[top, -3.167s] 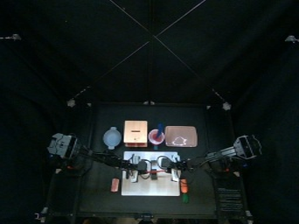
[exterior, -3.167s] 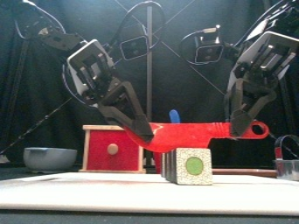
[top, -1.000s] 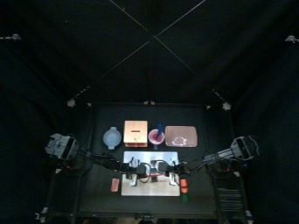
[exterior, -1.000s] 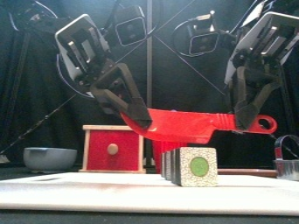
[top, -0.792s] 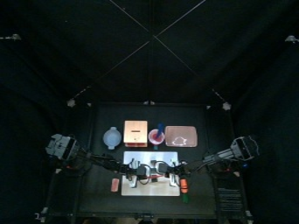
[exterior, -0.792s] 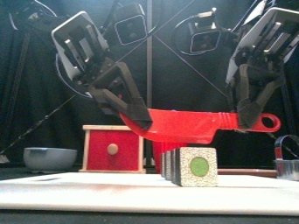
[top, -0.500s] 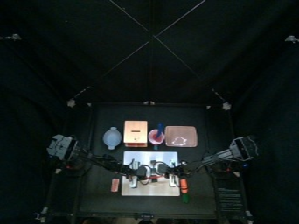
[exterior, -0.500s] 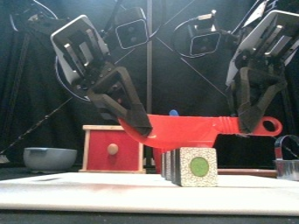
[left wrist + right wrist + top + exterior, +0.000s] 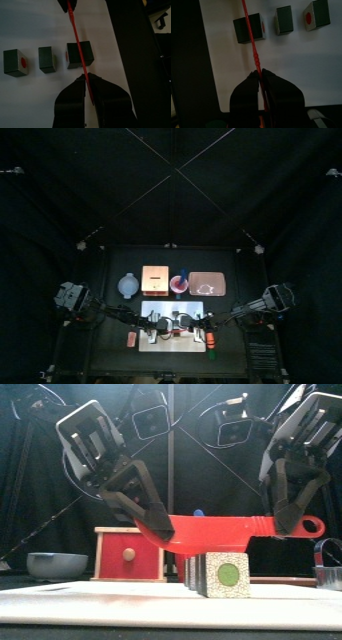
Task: Place sushi on board then cut the sushi with the knife then place the pieces on the plate
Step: Cut the sushi into 4 pieces
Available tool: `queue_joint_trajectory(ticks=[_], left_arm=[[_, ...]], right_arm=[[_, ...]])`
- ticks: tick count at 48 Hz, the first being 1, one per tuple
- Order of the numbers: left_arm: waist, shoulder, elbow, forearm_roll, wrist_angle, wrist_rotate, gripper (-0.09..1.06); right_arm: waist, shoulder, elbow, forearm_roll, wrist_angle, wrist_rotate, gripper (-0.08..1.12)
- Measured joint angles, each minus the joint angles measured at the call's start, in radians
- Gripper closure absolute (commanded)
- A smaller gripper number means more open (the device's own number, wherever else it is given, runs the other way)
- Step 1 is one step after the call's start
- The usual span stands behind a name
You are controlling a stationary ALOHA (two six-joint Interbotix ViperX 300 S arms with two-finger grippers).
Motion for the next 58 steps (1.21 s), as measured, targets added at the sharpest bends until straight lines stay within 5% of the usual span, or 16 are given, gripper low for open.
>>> queue_joint_trajectory(ticks=[58], left_arm=[[0.000,0.002,-0.002,0.003,0.000,0.000,0.48]], right_arm=[[0.008,-0.025,0.003,0.018,0.005,0.002,0.68]])
